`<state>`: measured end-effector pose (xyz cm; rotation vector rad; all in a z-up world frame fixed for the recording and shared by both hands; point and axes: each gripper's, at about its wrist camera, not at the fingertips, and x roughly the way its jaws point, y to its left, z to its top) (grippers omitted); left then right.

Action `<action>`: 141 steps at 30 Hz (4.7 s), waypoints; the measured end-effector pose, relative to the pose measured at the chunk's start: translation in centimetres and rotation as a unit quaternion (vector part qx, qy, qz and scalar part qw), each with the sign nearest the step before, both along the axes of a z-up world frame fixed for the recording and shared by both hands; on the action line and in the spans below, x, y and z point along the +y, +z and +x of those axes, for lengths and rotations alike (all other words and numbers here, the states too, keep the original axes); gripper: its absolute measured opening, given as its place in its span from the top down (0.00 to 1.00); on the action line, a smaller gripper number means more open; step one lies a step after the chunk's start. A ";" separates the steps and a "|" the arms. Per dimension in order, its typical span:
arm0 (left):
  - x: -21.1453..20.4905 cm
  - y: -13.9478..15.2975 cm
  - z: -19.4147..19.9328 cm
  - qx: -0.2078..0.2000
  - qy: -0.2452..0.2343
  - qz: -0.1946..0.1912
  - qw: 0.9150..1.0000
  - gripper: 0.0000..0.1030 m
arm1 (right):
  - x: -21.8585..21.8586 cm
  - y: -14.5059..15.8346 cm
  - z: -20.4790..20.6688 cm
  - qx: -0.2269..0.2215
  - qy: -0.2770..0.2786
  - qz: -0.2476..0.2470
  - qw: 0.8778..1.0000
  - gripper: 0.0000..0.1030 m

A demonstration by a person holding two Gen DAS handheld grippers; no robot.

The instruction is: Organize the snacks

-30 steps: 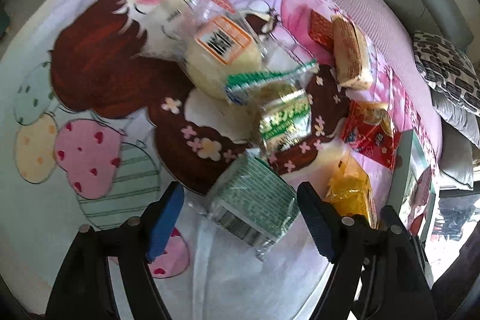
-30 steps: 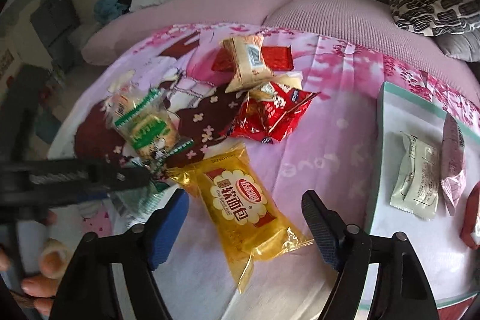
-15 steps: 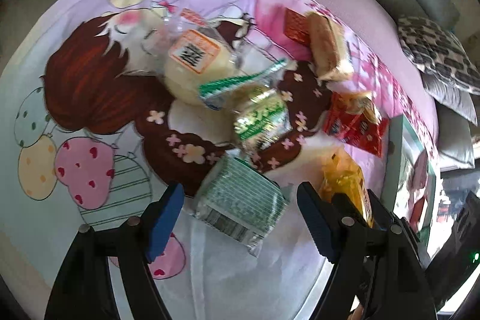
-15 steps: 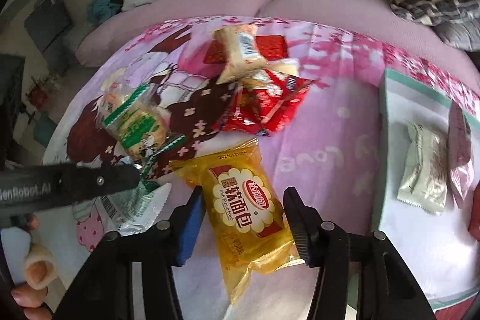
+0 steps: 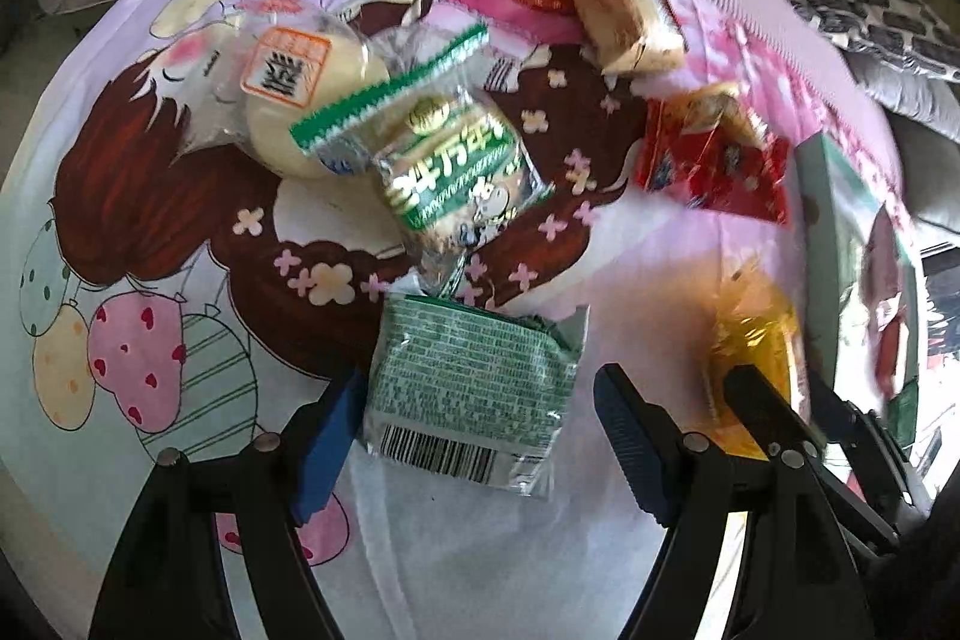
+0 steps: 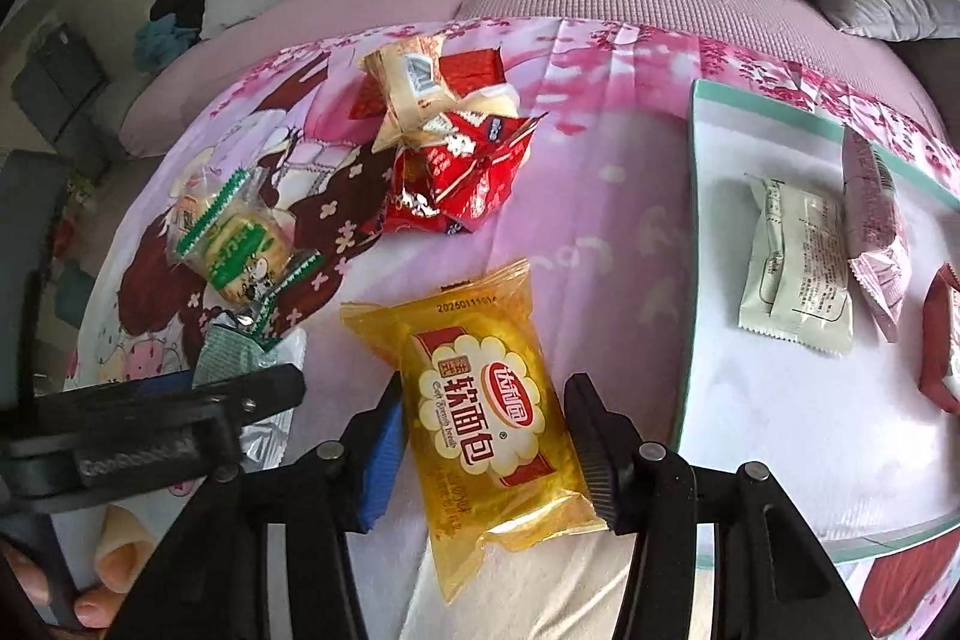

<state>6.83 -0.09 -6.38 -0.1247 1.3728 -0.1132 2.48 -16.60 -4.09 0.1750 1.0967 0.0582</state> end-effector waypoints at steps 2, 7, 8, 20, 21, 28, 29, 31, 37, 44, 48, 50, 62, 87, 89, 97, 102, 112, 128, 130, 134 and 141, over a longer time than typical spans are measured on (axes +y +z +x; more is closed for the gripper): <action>-0.3 -0.2 0.0 -0.002 0.001 0.004 1.000 0.24 | 0.1 -0.2 0.0 0.003 0.003 -0.002 1.000 0.48; -0.3 -0.3 0.4 -0.010 0.016 0.010 1.000 0.34 | 0.5 -0.7 0.2 0.010 0.008 -0.005 1.000 0.48; -0.2 -0.3 0.4 -0.010 0.017 0.009 1.000 0.34 | 0.5 -0.8 0.3 0.012 0.008 -0.006 1.000 0.48; 0.0 -0.3 0.7 -0.014 0.018 0.020 1.000 0.37 | 1.6 -1.4 0.5 0.022 0.021 -0.040 0.999 0.48; -0.1 -0.2 0.7 -0.014 0.019 0.021 1.000 0.37 | 1.8 -1.5 0.5 0.022 0.023 -0.046 0.998 0.48; -0.4 -0.2 0.7 -0.015 0.018 0.025 0.999 0.37 | 2.5 -1.5 0.4 0.022 0.031 -0.074 0.997 0.48; -0.5 -0.3 0.7 -0.016 0.017 0.028 0.999 0.37 | 2.5 -1.5 0.4 0.023 0.032 -0.075 0.996 0.48; -0.7 -0.3 0.7 -0.016 0.016 0.033 0.999 0.37 | 2.5 -1.6 0.4 0.023 0.032 -0.076 0.996 0.48; -1.3 -0.5 0.6 -0.017 0.014 0.047 0.999 0.37 | 2.7 -1.8 0.4 0.025 0.036 -0.081 0.996 0.48; -0.8 0.0 0.7 -0.019 0.028 0.033 0.999 0.39 | 2.3 -1.4 0.1 0.020 0.038 -0.072 0.996 0.52; -0.2 0.4 0.7 -0.022 0.035 0.018 0.999 0.40 | 2.0 -0.8 0.2 0.012 0.036 -0.065 0.997 0.54; 0.1 0.9 0.7 -0.026 0.037 0.011 0.999 0.40 | 2.0 -0.5 0.2 0.007 0.035 -0.061 0.997 0.54; 0.6 5.1 -0.4 -0.083 0.037 -0.002 0.996 0.41 | 1.3 2.9 -0.9 -0.038 0.019 -0.043 0.998 0.54; -8.3 8.8 -0.8 -0.167 -0.036 -0.026 0.985 0.41 | -14.1 5.3 -4.4 -0.067 -0.205 -0.017 0.976 0.54; -10.3 9.0 -0.4 -0.174 -0.056 -0.030 0.983 0.41 | -15.6 5.2 -4.8 -0.064 -0.225 -0.018 0.972 0.54; -17.7 7.6 2.7 -0.159 -0.105 -0.059 0.980 0.41 | -20.4 5.4 -5.8 -0.091 -0.289 -0.043 0.952 0.54; -21.5 7.3 4.0 -0.162 -0.134 -0.054 0.976 0.41 | -22.6 4.5 -5.6 -0.106 -0.312 -0.039 0.943 0.54; -24.3 5.7 6.6 -0.140 -0.147 -0.040 0.978 0.41 | -23.8 3.5 -4.0 -0.111 -0.318 -0.038 0.941 0.54; -25.4 5.3 6.9 -0.137 -0.160 -0.037 0.977 0.22 | -23.7 4.4 -2.4 -0.096 -0.314 -0.067 0.942 0.41; -24.9 5.8 6.5 -0.138 -0.155 -0.041 0.977 0.21 | -23.5 4.5 -2.7 -0.092 -0.313 -0.072 0.943 0.39; -22.8 7.1 5.4 -0.151 -0.135 -0.039 0.978 0.14 | -22.4 4.6 -3.4 -0.079 -0.307 -0.074 0.946 0.31; -18.7 8.1 3.3 -0.186 -0.109 -0.010 0.976 0.13 | -20.2 4.2 -4.3 -0.058 -0.298 -0.073 0.950 0.08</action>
